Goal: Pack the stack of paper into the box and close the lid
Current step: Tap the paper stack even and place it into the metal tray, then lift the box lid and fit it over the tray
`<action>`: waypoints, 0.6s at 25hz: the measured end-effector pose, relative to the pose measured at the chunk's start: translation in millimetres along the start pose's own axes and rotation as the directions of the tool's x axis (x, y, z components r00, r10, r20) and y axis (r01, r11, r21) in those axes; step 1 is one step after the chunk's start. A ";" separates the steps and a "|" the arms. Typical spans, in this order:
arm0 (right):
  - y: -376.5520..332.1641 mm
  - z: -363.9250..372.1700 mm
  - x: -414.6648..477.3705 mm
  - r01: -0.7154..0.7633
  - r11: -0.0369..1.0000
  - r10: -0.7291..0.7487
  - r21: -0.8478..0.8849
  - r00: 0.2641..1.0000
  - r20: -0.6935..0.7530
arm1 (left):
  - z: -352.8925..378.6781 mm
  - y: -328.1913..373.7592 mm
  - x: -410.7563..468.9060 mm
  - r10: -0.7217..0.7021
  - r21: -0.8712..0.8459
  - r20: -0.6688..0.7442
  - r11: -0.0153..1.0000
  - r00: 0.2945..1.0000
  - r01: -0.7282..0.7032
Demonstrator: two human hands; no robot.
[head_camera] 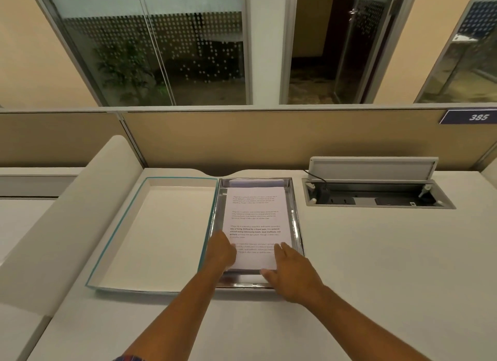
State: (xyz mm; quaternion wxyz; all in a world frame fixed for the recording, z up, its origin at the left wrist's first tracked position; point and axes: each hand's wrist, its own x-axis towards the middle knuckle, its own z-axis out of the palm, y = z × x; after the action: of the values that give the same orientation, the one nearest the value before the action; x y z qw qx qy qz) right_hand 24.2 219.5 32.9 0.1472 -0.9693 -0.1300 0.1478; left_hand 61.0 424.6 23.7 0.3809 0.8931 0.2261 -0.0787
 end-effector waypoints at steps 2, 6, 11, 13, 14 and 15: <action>4.5 8.6 -7.0 0.033 0.998 -0.032 -0.062 0.999 0.013 | -4.2 -2.7 -11.2 0.024 0.009 -0.012 1.000 1.000 -0.024; 9.4 24.6 -17.2 0.067 0.989 -0.056 -0.129 0.995 0.088 | -13.5 -15.8 -42.3 0.148 -0.121 -0.123 0.979 0.981 -0.163; 15.7 39.7 -24.9 0.111 0.974 -0.074 -0.199 0.980 0.185 | -39.9 -52.4 -67.3 0.174 -0.119 -0.432 0.962 0.885 -0.247; 14.8 41.5 -27.4 0.116 0.970 -0.074 -0.213 0.978 0.195 | -49.7 -76.4 -72.5 0.069 -0.157 -0.531 0.971 0.844 -0.178; 14.7 41.2 -27.6 0.113 0.970 -0.071 -0.214 0.978 0.196 | -53.1 -87.8 -74.7 0.009 -0.172 -0.569 0.976 0.822 -0.129; 14.6 40.5 -27.5 0.111 0.970 -0.068 -0.216 0.978 0.199 | -56.4 -98.1 -76.5 -0.060 -0.182 -0.601 0.981 0.797 -0.063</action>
State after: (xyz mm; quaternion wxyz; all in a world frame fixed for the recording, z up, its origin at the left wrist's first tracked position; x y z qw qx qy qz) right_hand -11.3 207.9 -2.0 0.0296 -0.9543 -0.2032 0.2171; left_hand -54.0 498.3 23.7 0.3737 0.8306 0.3413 0.2324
